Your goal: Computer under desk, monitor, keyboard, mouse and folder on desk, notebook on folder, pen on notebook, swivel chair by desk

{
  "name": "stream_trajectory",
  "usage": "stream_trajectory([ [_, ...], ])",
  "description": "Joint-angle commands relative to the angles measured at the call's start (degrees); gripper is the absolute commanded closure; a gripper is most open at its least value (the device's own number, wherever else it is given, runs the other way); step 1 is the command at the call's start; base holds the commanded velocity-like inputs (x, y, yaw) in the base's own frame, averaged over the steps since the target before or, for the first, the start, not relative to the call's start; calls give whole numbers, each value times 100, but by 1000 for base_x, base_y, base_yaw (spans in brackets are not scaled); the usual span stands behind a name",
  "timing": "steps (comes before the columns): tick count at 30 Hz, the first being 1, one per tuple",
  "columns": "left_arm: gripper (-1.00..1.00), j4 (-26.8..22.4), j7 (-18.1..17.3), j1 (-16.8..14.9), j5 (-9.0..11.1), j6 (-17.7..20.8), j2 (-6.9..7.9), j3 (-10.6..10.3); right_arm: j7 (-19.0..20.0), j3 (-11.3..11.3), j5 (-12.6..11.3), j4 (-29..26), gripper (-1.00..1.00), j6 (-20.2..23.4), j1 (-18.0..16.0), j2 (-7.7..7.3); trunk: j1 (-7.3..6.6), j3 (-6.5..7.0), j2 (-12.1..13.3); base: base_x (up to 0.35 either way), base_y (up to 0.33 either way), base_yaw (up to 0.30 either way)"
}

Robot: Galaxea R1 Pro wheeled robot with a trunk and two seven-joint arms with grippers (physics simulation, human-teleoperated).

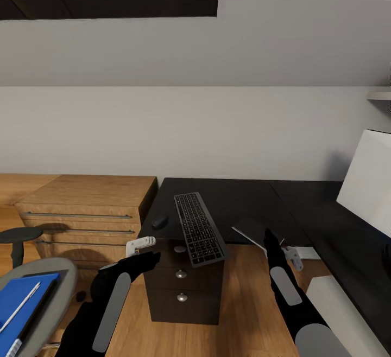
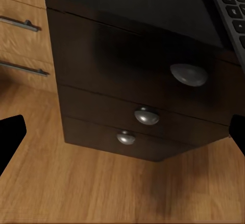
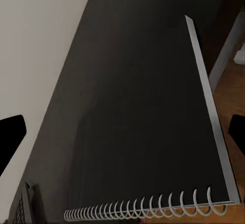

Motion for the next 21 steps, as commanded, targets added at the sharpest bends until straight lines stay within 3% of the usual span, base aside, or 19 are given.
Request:
stream_trajectory([
  [1, -100, -6, 56, -4, 61, 15, 0, -3, -6, -1, -51, -5, -100, -17, -3, 2, -1, -6, -3, -125, 0, 0],
  [21, -100, -6, 56, -4, 65, 18, 2, -3, 28, -4, -38, 19, -100, -35, -3, 17, -1, -6, -3, -260, -25, 0],
])
